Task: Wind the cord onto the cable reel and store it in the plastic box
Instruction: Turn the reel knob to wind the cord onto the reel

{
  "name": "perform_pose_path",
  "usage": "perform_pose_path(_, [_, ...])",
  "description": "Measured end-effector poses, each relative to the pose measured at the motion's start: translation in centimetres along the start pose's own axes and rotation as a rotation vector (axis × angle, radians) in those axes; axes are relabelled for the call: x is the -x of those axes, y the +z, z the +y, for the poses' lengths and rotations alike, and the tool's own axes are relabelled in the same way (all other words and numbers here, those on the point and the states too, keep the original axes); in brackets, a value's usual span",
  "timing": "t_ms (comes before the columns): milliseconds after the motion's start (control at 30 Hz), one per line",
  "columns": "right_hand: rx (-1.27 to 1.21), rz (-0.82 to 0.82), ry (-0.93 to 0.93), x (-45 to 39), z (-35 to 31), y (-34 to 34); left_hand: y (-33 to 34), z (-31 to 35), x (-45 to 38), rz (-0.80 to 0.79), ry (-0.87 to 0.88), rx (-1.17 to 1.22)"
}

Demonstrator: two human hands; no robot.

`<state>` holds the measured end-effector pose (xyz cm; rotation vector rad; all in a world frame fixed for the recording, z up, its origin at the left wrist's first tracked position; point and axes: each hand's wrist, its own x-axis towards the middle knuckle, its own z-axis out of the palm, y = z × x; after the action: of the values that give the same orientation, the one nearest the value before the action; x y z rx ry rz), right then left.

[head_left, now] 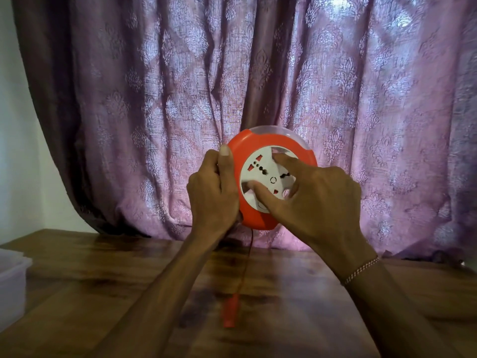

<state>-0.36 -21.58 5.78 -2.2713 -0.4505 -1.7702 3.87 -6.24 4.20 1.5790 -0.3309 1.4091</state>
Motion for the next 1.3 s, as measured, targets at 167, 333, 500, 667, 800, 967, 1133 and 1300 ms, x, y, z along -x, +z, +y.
perform_pose_path(167, [-0.068,0.0,-0.086,-0.4,0.6,-0.3,0.0,0.0,0.0,-0.006,-0.007,-0.008])
perform_pose_path(333, [-0.102,-0.234,-0.34,-0.8,1.3,-0.8,0.0,-0.4,-0.2,0.034,-0.01,-0.018])
perform_pose_path(500, [0.021,-0.407,-0.333,-0.7,0.8,-1.1,0.2,-0.5,-0.2,0.028,0.002,-0.017])
perform_pose_path(667, [0.064,-0.293,-0.331,-0.7,0.8,-0.8,0.1,-0.3,-0.2,0.014,-0.003,-0.005])
perform_pose_path(800, [0.091,-0.203,-0.331,-0.4,0.7,-0.6,0.0,0.0,-0.1,0.001,-0.006,0.004])
perform_pose_path(967, [-0.005,-0.087,-0.134,0.3,-0.2,-0.1,-0.2,0.2,-0.1,0.001,0.002,-0.016])
perform_pose_path(1133, [0.0,0.002,0.042,0.4,-0.6,0.2,0.0,0.0,-0.2,0.005,-0.004,-0.023])
perform_pose_path(1300, [-0.027,-0.05,-0.035,-0.1,0.0,-0.3,0.1,-0.3,-0.2,0.0,-0.018,-0.014])
